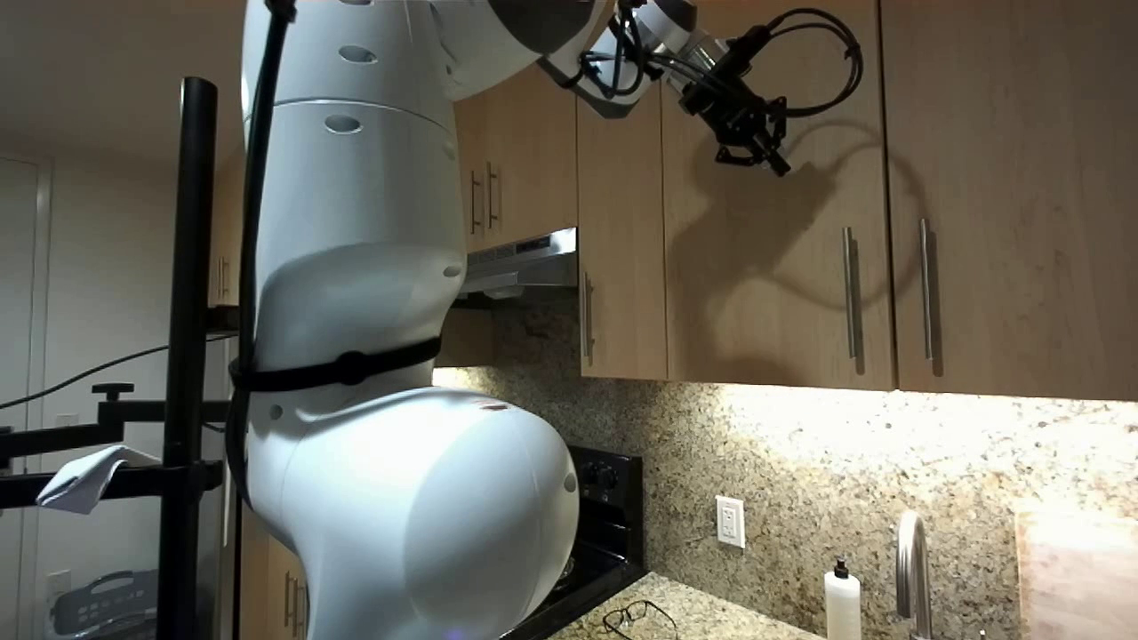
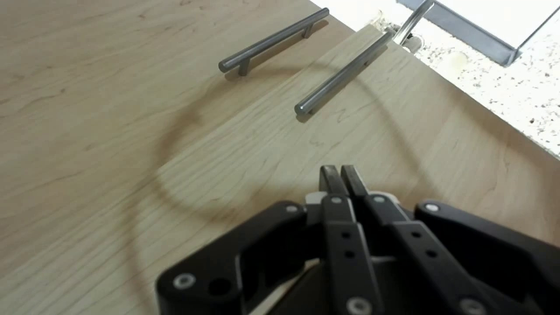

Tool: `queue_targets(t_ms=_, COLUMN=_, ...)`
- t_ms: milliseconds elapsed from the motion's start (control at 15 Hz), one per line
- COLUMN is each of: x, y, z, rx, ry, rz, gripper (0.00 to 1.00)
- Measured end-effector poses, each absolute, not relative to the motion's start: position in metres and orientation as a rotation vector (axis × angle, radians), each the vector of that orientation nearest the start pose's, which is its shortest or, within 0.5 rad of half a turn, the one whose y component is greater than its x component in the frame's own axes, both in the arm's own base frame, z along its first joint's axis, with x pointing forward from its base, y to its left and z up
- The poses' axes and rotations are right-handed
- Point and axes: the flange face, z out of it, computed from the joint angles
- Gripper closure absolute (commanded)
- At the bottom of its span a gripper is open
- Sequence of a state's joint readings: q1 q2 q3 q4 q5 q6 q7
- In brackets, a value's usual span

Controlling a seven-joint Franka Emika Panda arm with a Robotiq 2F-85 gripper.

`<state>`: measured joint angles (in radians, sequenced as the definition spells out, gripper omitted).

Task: Close the overhead cabinet door

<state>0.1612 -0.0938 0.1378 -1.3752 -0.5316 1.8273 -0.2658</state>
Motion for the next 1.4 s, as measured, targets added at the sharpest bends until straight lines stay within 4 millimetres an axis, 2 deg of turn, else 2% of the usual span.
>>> queue_targets(t_ms=400, x=0.509, y=0.120, z=0.801, rx=2.436, ry=0.682, rz=0.629, gripper=0.94)
queue_targets(t_ms=933, x=0.498, y=0.130, z=0.795, rx=2.513, ry=0.718, rz=0.490, gripper=0.94)
queue_targets(t_ms=1000, x=0.498, y=0.130, z=0.789, rx=2.533, ry=0.727, rz=0.484, gripper=0.93)
queue_targets(t_ms=1133, x=0.499, y=0.124, z=0.761, rx=2.571, ry=0.742, rz=0.437, gripper=0.93)
queue_targets(t_ms=1400, x=0.496, y=0.094, z=0.703, rx=2.653, ry=0.704, rz=0.329, gripper=0.94)
